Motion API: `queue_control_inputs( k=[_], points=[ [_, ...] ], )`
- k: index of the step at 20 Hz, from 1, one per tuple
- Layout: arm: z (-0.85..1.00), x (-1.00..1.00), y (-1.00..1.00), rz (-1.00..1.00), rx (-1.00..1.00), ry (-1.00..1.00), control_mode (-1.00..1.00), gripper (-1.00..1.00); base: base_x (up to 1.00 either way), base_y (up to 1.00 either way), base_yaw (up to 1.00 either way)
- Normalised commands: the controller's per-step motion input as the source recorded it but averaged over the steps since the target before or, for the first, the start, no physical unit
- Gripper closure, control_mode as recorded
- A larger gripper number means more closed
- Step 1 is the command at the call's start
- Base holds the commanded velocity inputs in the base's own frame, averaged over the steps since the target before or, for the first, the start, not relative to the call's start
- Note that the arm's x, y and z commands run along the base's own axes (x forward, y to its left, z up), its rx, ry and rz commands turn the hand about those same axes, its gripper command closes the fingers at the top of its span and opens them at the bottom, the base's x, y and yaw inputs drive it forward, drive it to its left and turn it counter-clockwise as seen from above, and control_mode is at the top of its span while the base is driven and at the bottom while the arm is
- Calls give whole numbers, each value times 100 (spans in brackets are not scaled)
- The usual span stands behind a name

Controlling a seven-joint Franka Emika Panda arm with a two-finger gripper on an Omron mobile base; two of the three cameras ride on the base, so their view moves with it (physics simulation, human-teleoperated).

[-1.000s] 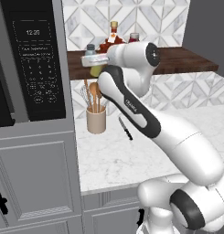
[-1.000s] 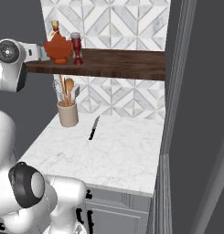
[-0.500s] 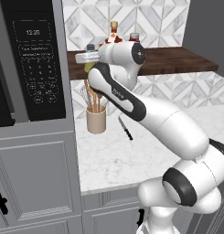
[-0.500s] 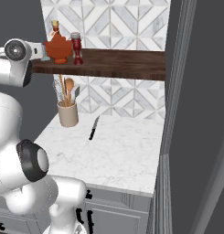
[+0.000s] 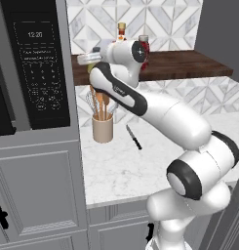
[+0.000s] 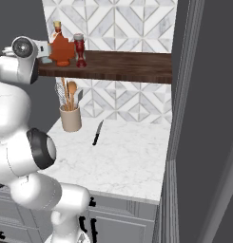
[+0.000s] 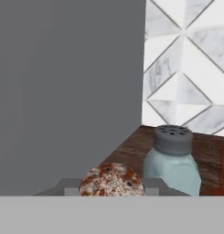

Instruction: Put the shaker and condiment bottle from the counter next to their counterparts in the cabinet.

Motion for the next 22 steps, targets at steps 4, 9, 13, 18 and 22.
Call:
queue_control_inputs(
  k=[4, 9, 13, 18, 22],
  points=[
    [-2, 40, 10, 0, -3, 0, -100, 100, 0, 0, 0],
    [-9, 34, 13, 0, -3, -2, -100, 100, 0, 0, 0],
    [0, 13, 2, 0, -4, -2, -100, -100, 0, 0, 0],
    [0, -31, -5, 0, -2, -3, -100, -100, 0, 0, 0],
    [0, -100, -20, 0, 0, -9, -100, -100, 0, 0, 0]
  ],
)
